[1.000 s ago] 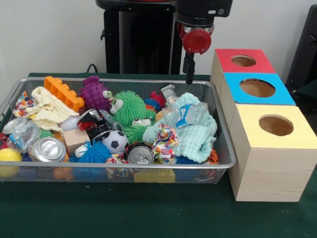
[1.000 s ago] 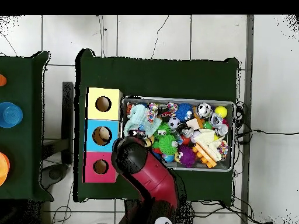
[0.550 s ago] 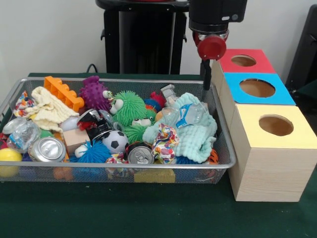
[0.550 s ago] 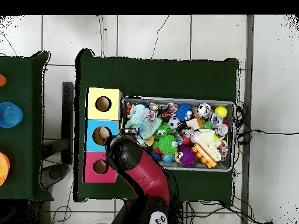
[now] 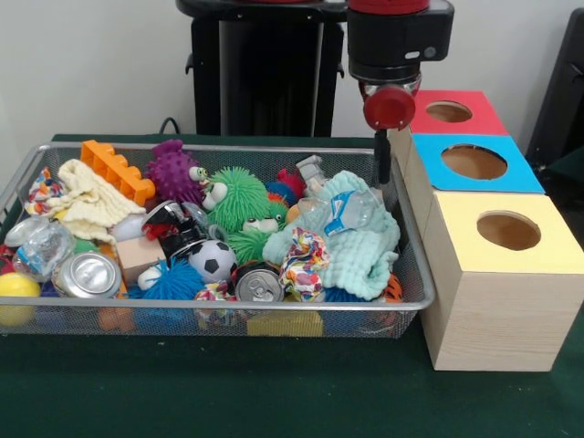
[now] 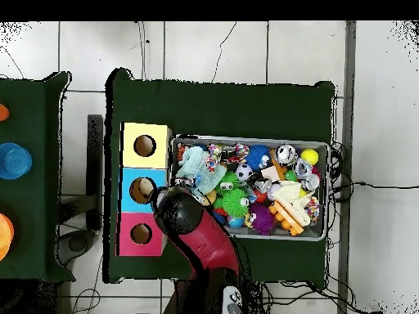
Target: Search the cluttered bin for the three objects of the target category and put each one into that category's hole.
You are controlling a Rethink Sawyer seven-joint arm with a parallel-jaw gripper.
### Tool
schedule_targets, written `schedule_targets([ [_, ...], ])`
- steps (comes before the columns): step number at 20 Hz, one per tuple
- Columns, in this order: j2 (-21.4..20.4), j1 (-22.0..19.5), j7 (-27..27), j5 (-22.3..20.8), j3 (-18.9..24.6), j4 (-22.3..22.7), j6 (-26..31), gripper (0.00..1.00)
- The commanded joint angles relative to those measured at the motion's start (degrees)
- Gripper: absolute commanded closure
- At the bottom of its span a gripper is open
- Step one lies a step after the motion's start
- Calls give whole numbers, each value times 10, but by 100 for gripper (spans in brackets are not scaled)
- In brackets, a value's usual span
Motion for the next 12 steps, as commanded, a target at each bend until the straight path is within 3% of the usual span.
schedule_targets([
  [1,4,-52,63,-4,78,23,-50,0],
  [6,11,-91,46,-24,95,20,-64,0],
  [12,35,-121,35,-47,81,-16,-43,0],
])
